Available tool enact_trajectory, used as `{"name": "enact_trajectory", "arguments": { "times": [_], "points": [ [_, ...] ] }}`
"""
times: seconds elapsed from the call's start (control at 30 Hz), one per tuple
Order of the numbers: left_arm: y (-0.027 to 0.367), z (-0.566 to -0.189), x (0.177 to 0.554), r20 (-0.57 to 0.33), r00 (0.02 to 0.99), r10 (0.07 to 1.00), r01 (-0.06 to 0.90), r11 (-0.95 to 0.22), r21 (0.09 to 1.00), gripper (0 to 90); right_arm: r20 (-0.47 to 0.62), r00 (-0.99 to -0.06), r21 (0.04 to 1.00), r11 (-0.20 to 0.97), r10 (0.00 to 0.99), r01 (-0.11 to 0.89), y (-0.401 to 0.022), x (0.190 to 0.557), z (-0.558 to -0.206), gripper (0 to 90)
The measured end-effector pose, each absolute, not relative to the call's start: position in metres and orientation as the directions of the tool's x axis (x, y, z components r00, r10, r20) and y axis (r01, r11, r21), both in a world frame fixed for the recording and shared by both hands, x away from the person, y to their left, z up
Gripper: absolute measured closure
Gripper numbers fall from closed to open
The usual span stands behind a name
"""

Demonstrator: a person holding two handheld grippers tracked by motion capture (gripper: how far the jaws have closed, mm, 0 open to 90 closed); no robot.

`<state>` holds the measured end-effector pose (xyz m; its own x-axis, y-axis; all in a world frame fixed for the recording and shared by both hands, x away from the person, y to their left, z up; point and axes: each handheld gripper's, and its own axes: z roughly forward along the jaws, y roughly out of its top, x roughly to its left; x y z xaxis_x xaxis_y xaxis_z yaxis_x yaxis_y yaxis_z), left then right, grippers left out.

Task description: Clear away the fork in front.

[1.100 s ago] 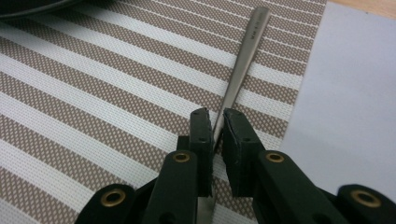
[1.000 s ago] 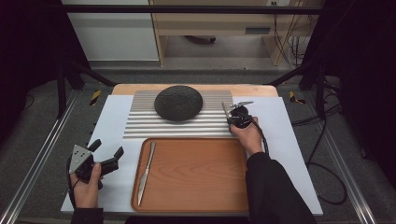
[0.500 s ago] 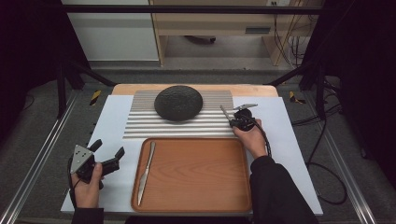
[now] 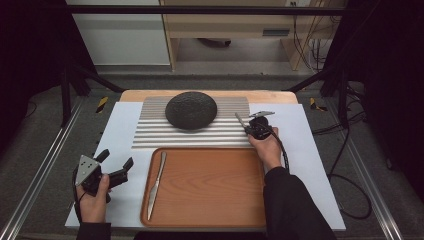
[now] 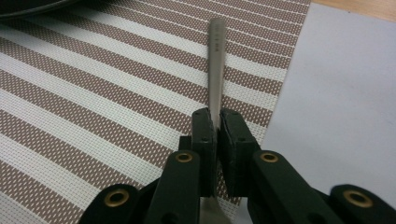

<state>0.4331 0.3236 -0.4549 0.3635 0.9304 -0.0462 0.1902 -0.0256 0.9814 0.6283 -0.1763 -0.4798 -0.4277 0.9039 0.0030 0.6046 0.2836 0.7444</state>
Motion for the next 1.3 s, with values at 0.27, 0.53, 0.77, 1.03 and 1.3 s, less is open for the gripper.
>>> {"name": "enact_trajectory", "arguments": {
  "times": [0.27,0.53,0.77,1.03,1.3],
  "points": [
    [0.324,-0.455,0.433,-0.043,0.360,0.932,0.187,-0.027,0.982,5.9,-0.006,-0.442,0.754,0.294,0.897,0.588,-0.178,0.627,-0.480,85.5],
    [0.324,-0.455,0.433,-0.047,0.362,0.931,0.189,-0.024,0.982,5.9,-0.022,-0.453,0.758,0.311,0.891,0.574,-0.177,0.625,-0.476,85.6],
    [0.324,-0.454,0.433,-0.047,0.362,0.931,0.188,-0.024,0.982,5.9,-0.028,-0.462,0.757,0.321,0.887,0.570,-0.175,0.624,-0.474,85.6],
    [0.325,-0.454,0.433,-0.046,0.361,0.931,0.187,-0.024,0.982,5.9,-0.045,-0.465,0.761,0.332,0.884,0.558,-0.175,0.622,-0.472,85.7],
    [0.324,-0.454,0.433,-0.045,0.361,0.931,0.188,-0.026,0.982,5.9,-0.054,-0.473,0.778,0.334,0.880,0.533,-0.174,0.618,-0.464,85.7]
  ]
}}
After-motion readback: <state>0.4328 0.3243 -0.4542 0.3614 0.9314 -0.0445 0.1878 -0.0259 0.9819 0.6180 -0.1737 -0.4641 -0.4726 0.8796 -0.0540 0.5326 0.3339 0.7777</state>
